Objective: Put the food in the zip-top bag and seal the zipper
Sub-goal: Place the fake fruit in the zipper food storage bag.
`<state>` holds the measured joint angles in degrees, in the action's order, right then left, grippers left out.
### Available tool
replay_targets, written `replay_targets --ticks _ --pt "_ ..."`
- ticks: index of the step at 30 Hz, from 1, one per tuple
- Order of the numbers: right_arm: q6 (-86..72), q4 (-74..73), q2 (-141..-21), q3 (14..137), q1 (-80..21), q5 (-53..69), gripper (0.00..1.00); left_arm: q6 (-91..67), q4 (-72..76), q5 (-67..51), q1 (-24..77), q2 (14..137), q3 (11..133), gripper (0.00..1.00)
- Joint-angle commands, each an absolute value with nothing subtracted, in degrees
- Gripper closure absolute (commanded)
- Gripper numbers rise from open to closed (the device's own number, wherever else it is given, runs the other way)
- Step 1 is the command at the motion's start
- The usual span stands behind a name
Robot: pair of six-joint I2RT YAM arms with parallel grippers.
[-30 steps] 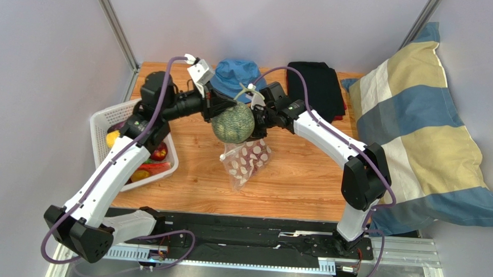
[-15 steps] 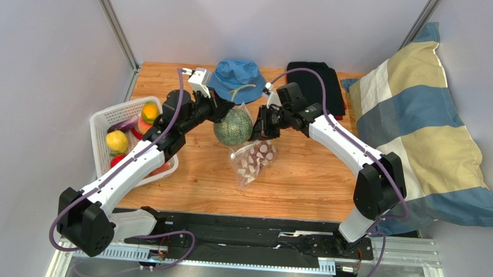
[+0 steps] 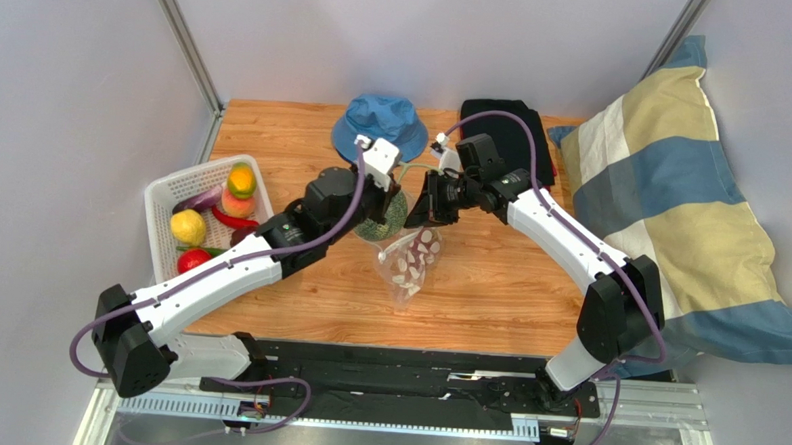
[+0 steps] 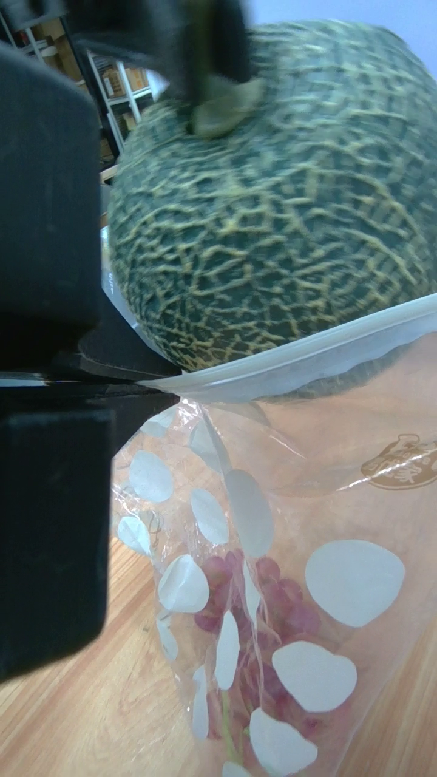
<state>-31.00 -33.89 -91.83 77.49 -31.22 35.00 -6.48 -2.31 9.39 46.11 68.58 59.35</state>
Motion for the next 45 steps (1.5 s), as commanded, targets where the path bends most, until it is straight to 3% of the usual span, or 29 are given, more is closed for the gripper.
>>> replay_targets --ticks 1,11,15,17,18,21,23,33,36,40,45 --pt "-30.1 -31.2 -88.0 77.8 -29.4 36.7 1.0 1.5 -6.8 19.9 50.3 72.0 63.4 1.0" --pt "-30.4 -30.8 -86.2 76.4 -27.0 40.4 1.0 1.8 -13.1 23.0 50.1 75.6 63.5 1.0" --pt "-30.3 -29.7 -86.7 75.4 -26.8 40.2 1.0 -2.4 -8.6 12.8 49.1 71.8 61.4 0.98" --pt "-30.4 -29.7 -87.1 75.4 -26.5 40.6 1.0 -3.3 -6.2 8.6 49.1 69.8 60.8 0.83" --pt "-30.3 -29.6 -87.1 75.4 -26.4 41.0 1.0 -3.5 -6.0 6.0 49.0 69.3 60.6 0.62" --pt "-29.7 -29.6 -87.0 75.2 -25.3 41.7 1.0 -3.3 -6.1 4.7 48.5 66.5 60.1 0.25" --pt "-29.6 -29.8 -86.7 75.1 -24.4 42.0 1.0 -5.0 -7.9 3.5 45.8 63.9 60.2 0.19" --pt "-29.3 -29.9 -85.7 74.0 -23.6 41.5 1.0 -14.5 -26.1 -3.7 33.7 62.5 59.6 0.26" --pt "-29.4 -29.9 -85.9 74.2 -23.6 41.4 1.0 -16.6 -26.5 -6.8 33.4 64.2 59.4 0.18" --pt "-29.4 -30.1 -86.0 74.4 -23.6 41.1 1.0 -19.4 -26.9 -7.6 33.4 68.7 59.5 0.17" --pt "-28.3 -31.1 -86.2 75.0 -23.6 40.7 1.0 -21.2 -28.9 -5.5 32.8 74.3 59.8 0.28"
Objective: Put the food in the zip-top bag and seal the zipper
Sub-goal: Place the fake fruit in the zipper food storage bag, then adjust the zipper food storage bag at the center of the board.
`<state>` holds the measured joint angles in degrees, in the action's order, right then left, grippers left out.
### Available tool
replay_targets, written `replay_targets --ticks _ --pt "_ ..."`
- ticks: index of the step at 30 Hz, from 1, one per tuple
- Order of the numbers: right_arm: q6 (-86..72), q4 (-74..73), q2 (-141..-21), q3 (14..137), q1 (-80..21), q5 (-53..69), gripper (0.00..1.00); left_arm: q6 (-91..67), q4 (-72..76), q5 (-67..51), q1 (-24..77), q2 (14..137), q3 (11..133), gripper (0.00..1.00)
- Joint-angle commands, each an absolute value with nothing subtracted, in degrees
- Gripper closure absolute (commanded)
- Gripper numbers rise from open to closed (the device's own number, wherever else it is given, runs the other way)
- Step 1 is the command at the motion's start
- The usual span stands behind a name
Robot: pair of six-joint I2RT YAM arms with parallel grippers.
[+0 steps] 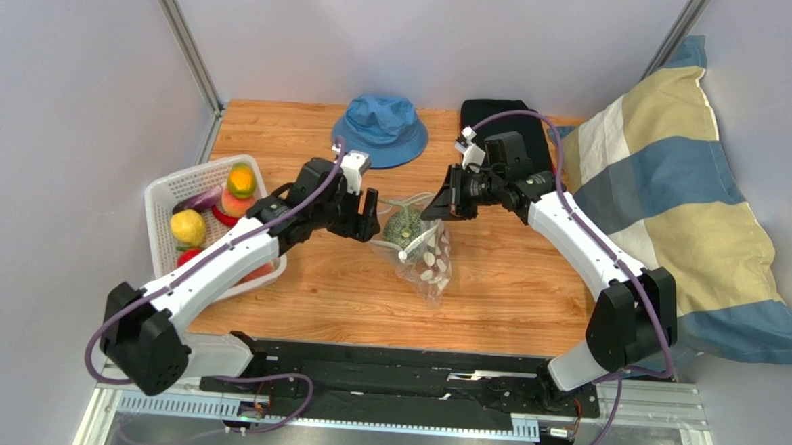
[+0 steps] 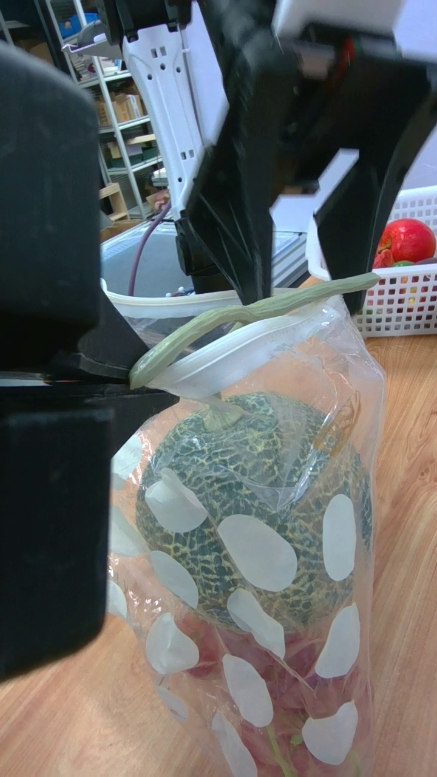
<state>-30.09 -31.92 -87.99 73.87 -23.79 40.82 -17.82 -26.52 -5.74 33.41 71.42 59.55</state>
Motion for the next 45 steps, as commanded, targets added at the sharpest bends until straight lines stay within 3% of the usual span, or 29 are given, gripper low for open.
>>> replay_targets --ticks 1,2,4,5,6,12,20,27,31,41,45 --pt "-28.1 -31.2 -86.1 74.9 -23.6 40.6 1.0 -21.5 -27.7 -5.5 32.2 75.5 59.5 0.3" --pt "-28.1 -31.2 -86.0 74.7 -23.6 40.3 1.0 -21.6 -27.1 -6.0 31.8 76.0 59.4 0.34" --pt "-27.2 -31.6 -86.0 74.5 -23.6 40.2 1.0 -22.0 -25.4 -6.0 30.6 77.5 59.9 0.58" --pt "-26.8 -31.6 -86.1 74.4 -23.6 39.6 1.0 -22.2 -24.3 -7.2 29.8 77.7 60.1 0.72" --pt "-26.5 -31.6 -86.2 74.4 -23.3 39.3 1.0 -22.7 -23.0 -8.9 28.8 77.9 61.0 0.99" --pt "-23.9 -33.9 -86.6 81.5 -22.5 39.6 1.0 -16.7 -12.9 -17.0 27.4 70.7 65.4 1.0" --pt "-24.6 -33.7 -78.5 83.8 -24.3 38.9 1.0 -12.6 -17.3 -23.2 29.3 65.0 68.6 1.0" --pt "-18.6 -38.8 -73.0 83.2 -28.3 29.6 1.0 -16.2 -21.5 -15.8 29.0 61.5 68.3 1.0" --pt "-17.2 -37.5 -73.3 80.7 -29.1 23.1 1.0 -17.3 -22.3 -19.2 28.7 64.0 68.2 1.0" --pt "-1.9 -37.7 -74.4 85.8 -41.7 17.2 1.0 4.5 -20.2 -6.3 46.6 68.2 75.0 1.0" --pt "-0.3 -40.6 -72.6 84.6 -41.6 13.3 1.0 0.4 -22.1 -3.8 43.5 65.7 73.1 1.0"
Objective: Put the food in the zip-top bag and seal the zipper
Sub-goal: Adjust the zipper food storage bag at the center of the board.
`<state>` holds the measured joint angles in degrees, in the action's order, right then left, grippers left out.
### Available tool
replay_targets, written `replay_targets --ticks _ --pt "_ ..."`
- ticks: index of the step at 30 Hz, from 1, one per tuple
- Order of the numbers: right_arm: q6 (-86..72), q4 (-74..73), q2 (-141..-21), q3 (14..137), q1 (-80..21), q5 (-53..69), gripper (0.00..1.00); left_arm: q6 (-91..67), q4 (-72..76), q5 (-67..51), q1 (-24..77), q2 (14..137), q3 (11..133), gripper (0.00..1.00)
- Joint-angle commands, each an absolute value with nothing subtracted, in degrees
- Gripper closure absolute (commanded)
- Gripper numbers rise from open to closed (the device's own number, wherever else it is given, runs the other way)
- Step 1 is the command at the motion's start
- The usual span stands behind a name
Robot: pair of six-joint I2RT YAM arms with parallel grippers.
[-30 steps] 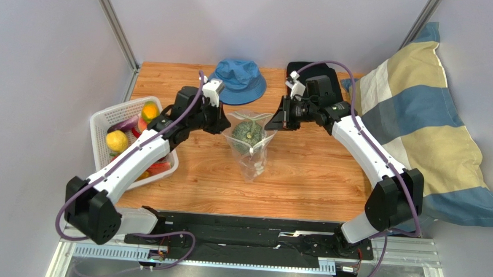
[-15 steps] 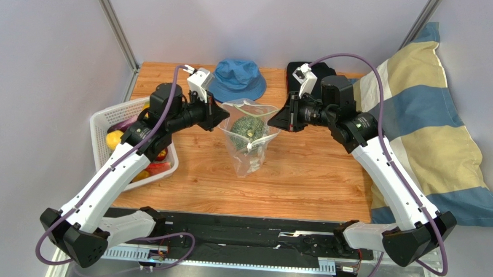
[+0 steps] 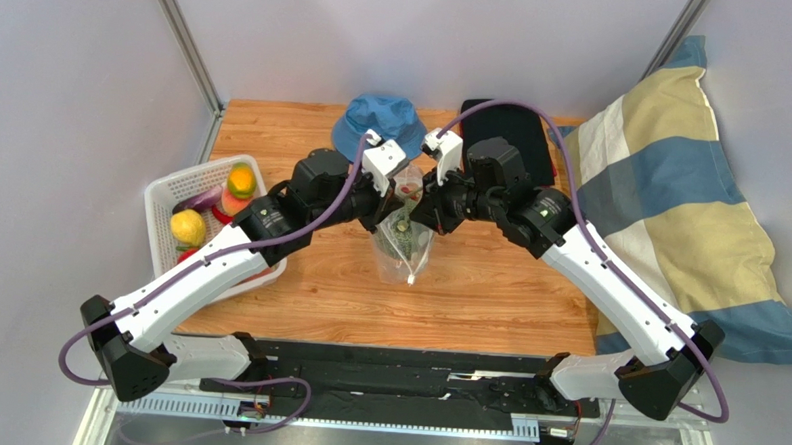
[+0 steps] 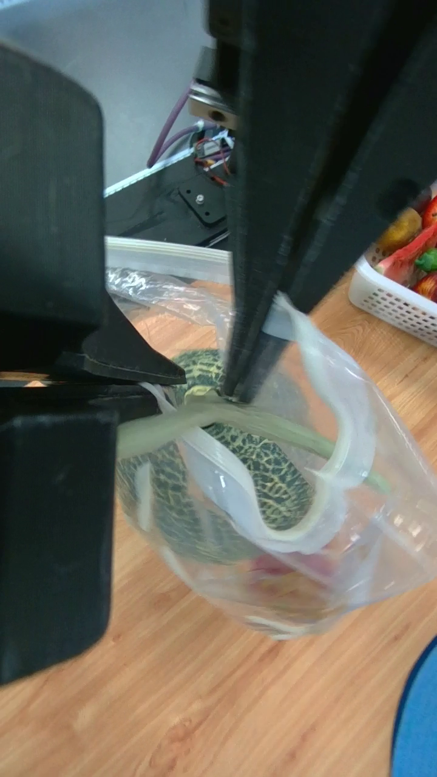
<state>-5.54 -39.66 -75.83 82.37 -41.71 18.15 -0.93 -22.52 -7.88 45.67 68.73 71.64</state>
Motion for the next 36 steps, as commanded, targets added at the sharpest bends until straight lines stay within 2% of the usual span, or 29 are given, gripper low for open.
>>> replay_targets --ticks 1,5,7,10,16,20,25,28,30,32,35,36 --pt "-0.3 -41.0 -71.6 84.1 -41.1 11.5 1.0 -1.8 -22.9 -4.4 41.9 64.8 71.9 1.0" --pt "-1.0 -43.9 -69.6 82.0 -34.4 11.0 1.0 -12.0 -25.8 -13.1 25.8 60.3 69.5 1.0" --pt "-1.6 -44.7 -69.6 82.0 -31.9 10.9 1.0 -12.9 -26.6 -12.5 23.4 59.9 69.5 1.0" --pt "-4.3 -44.0 -72.0 84.9 -29.5 14.5 1.0 -12.7 -26.5 -17.4 23.4 61.5 70.4 1.0" --pt "-9.1 -44.7 -75.8 90.3 -33.0 25.1 1.0 -11.1 -27.8 -28.6 27.1 64.5 75.2 1.0" --pt "-10.5 -47.1 -75.5 91.9 -37.5 28.7 1.0 -9.5 -31.3 -28.7 29.3 63.0 78.2 1.0" --pt "-7.9 -44.0 -76.5 85.5 -38.1 22.8 1.0 -9.8 -36.2 -25.6 30.8 65.6 74.4 1.0" --pt "-8.6 -48.4 -79.0 92.2 -38.0 29.4 1.0 -8.8 -36.4 -32.2 31.0 63.0 78.2 1.0" --pt "-10.0 -48.5 -77.4 92.5 -38.3 28.9 1.0 -5.8 -35.2 -24.2 32.6 61.1 75.2 1.0" --pt "-10.2 -46.2 -75.8 87.3 -38.3 27.7 1.0 -3.2 -40.1 -21.2 32.3 62.9 74.4 1.0" --pt "-12.4 -44.0 -76.6 83.6 -38.3 27.7 1.0 -3.8 -42.8 -22.8 29.7 65.6 73.5 0.99" --pt "-12.6 -43.1 -77.6 83.0 -38.2 27.6 1.0 -3.6 -42.1 -23.6 28.5 65.9 72.4 0.96"
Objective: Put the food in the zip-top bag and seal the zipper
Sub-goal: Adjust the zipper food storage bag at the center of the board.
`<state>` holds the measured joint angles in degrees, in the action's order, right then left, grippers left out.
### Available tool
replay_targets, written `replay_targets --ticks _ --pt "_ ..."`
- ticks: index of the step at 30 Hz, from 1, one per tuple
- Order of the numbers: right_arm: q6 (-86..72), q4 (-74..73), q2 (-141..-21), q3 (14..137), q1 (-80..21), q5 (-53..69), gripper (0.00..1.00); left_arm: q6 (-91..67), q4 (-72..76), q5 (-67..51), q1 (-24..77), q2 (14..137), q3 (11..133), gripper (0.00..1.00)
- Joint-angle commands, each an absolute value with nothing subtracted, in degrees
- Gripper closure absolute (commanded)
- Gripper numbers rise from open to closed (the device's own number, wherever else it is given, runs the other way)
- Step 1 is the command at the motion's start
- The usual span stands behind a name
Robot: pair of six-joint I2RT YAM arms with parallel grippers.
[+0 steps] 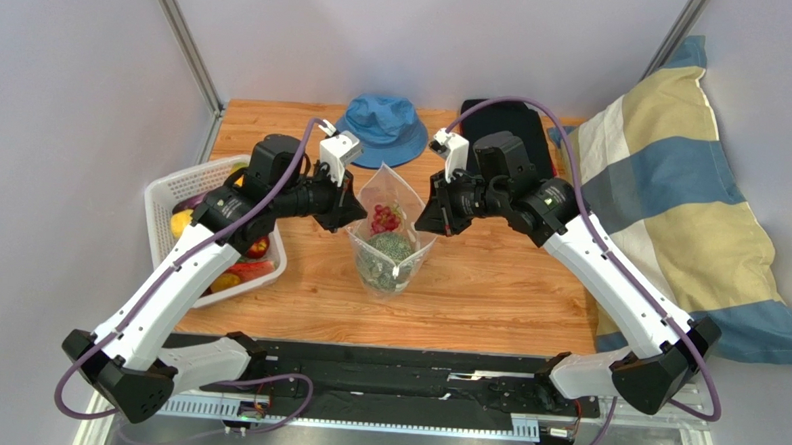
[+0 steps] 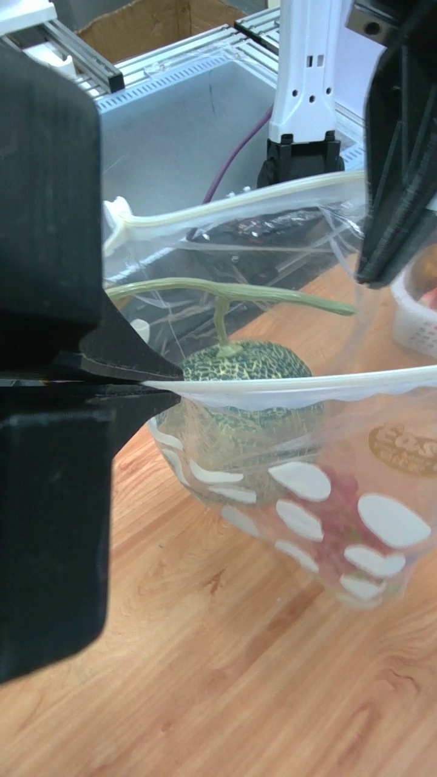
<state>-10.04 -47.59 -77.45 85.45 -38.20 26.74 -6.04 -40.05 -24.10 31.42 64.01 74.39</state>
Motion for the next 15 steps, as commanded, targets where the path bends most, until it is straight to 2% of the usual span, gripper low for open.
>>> replay_targets --ticks 1,4,5,7,8,10,11,14,15 --pt "-12.7 -42.1 -78.1 82.3 -38.3 27.1 1.0 -3.1 -41.7 -23.9 28.2 66.4 71.6 0.93" --pt "-10.5 -40.2 -80.8 81.3 -38.2 25.9 1.0 -0.5 -41.1 -24.3 27.7 67.5 70.5 0.77" --pt "-10.2 -40.1 -81.4 81.5 -38.1 25.8 1.0 -0.1 -41.5 -24.4 27.6 67.8 70.8 0.64" --pt "-9.7 -39.9 -82.9 81.6 -38.2 25.7 1.0 -0.6 -43.1 -26.5 25.1 68.0 71.2 0.5" --pt "-9.8 -39.8 -83.3 81.6 -38.2 25.5 1.0 -2.7 -44.0 -28.5 23.2 68.0 72.2 0.39" --pt "-9.9 -39.9 -83.8 82.4 -38.2 25.6 1.0 -3.5 -47.1 -31.9 15.7 67.1 73.1 0.28" --pt "-9.9 -39.9 -83.8 82.5 -38.2 25.6 1.0 -1.7 -48.0 -33.6 12.9 66.3 73.6 0.14" --pt "-10.2 -39.8 -83.8 83.1 -38.1 25.6 1.0 5.6 -51.2 -33.1 3.3 62.6 72.7 0.02" --pt "-10.1 -39.9 -83.8 83.1 -38.0 25.6 1.0 8.2 -53.6 -33.4 -2.1 62.0 72.5 0.02"
